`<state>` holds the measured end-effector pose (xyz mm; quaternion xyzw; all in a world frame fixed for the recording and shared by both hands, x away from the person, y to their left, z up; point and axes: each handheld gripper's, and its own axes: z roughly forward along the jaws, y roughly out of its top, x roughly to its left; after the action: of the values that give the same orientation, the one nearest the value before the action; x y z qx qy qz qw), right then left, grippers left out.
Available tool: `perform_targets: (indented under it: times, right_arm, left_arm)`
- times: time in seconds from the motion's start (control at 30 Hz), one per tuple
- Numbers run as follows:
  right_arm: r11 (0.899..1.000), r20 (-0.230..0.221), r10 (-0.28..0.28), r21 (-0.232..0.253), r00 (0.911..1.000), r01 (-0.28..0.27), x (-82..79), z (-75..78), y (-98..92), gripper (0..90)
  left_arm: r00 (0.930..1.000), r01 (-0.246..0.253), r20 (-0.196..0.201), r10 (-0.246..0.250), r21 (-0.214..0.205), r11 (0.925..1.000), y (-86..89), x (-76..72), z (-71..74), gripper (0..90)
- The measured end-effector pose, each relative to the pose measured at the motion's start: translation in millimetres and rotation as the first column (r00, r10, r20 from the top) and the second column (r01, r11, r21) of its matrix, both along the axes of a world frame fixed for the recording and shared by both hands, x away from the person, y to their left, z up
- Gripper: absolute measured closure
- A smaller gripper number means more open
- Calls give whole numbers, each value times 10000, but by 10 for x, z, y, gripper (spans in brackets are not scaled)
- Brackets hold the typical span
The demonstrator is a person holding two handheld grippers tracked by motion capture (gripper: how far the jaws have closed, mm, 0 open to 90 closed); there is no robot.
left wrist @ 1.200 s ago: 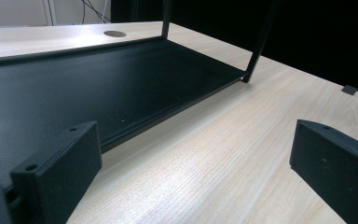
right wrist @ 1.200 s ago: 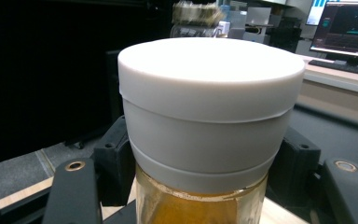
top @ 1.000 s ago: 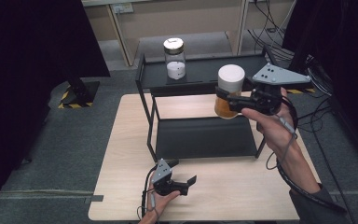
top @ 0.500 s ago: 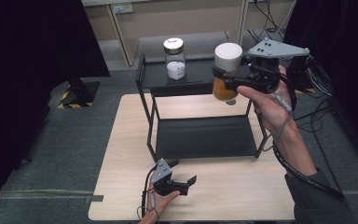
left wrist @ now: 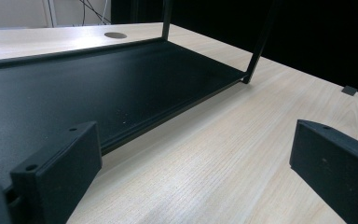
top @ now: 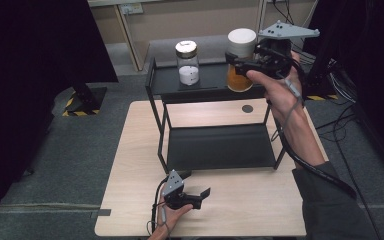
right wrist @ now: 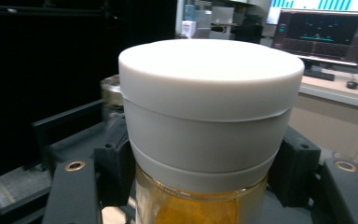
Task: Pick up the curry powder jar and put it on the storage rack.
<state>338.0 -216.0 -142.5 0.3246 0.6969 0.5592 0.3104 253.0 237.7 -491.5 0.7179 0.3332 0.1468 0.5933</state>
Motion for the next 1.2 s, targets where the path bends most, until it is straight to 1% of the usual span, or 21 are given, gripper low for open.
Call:
perform_targets:
  times: [0.1,0.2,0.3,0.4,0.6,0.87,1.2]
  right_arm:
    - [9997,0,-253,26,9997,253,70,-4,50,354]
    - [9989,16,-451,-108,9990,451,125,-2,113,354]
    - [9982,34,-575,-151,9983,575,180,-11,166,354]
    - [9977,66,-683,-41,9976,684,238,-30,212,354]
    - [9964,54,-849,-64,9964,849,304,-56,299,354]
    - [9930,5,-1178,-25,9930,1178,378,-117,343,354]
    - [9887,-22,-1493,83,9888,1494,448,-189,341,353]
  left_arm:
    - [10000,16,3,-16,0,10000,-3,-1,1,15]
    - [10000,39,-1,-39,1,10000,-6,-2,1,14]
    - [10000,73,9,-73,-2,10000,-5,-4,2,14]
    - [10000,85,9,-85,-51,10000,-4,-4,1,15]
    - [10000,59,39,-59,-75,10000,5,-5,2,15]
    - [9999,98,28,-98,-52,9999,2,-1,1,15]
    - [9999,124,10,-124,-35,9999,-1,1,-1,14]
